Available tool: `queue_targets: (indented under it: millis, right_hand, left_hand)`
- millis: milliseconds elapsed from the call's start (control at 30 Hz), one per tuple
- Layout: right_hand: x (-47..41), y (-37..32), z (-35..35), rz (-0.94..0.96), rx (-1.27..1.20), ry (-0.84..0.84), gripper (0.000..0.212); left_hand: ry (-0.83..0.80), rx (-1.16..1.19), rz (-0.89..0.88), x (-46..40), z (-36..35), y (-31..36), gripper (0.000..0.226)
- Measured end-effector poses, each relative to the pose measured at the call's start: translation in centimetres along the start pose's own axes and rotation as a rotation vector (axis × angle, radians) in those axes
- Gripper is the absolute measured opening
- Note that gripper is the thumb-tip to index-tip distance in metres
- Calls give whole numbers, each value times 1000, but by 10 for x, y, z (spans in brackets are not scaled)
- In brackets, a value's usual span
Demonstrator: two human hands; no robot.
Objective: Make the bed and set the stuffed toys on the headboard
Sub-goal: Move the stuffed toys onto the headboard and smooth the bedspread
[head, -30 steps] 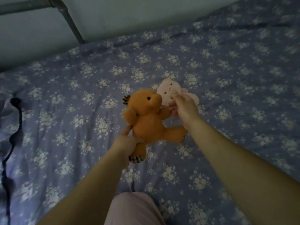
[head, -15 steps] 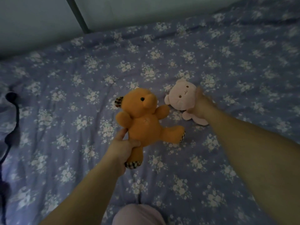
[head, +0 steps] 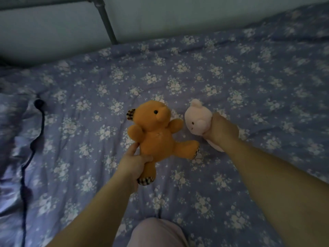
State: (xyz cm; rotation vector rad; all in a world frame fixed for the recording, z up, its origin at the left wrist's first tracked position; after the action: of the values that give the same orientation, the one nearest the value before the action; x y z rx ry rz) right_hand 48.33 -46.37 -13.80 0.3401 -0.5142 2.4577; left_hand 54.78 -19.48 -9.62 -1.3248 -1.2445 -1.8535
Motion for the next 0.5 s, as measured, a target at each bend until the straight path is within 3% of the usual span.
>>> queue_targets:
  millis: [100, 267, 400, 500]
  right_hand:
    - [17, -22, 11, 44, -196, 133, 64]
    - [39, -96, 43, 168, -474, 210, 79]
    - [68, -163, 56, 287, -642, 255, 70]
    - [100, -225, 65, 415, -819, 260, 46]
  left_hand:
    - [25, 26, -33, 19, 21, -2, 71]
    - [104, 141, -123, 56, 78, -13, 72]
    - [164, 293, -240, 94, 125, -32, 67]
    - [223, 393, -326, 126, 166, -50, 65]
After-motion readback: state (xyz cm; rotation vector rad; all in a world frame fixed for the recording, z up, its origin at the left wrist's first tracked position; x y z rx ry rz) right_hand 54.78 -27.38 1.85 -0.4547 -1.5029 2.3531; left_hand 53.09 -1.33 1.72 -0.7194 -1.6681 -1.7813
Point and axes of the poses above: each hand's wrist, its own x-axis away from the middle knuckle, its own z-axis out of the back of the hand, y = z × x, the point moved 3 cm from there along -x, towards the middle knuckle, and after that the axes turned 15 degrees about z, right-handed, at the moved point
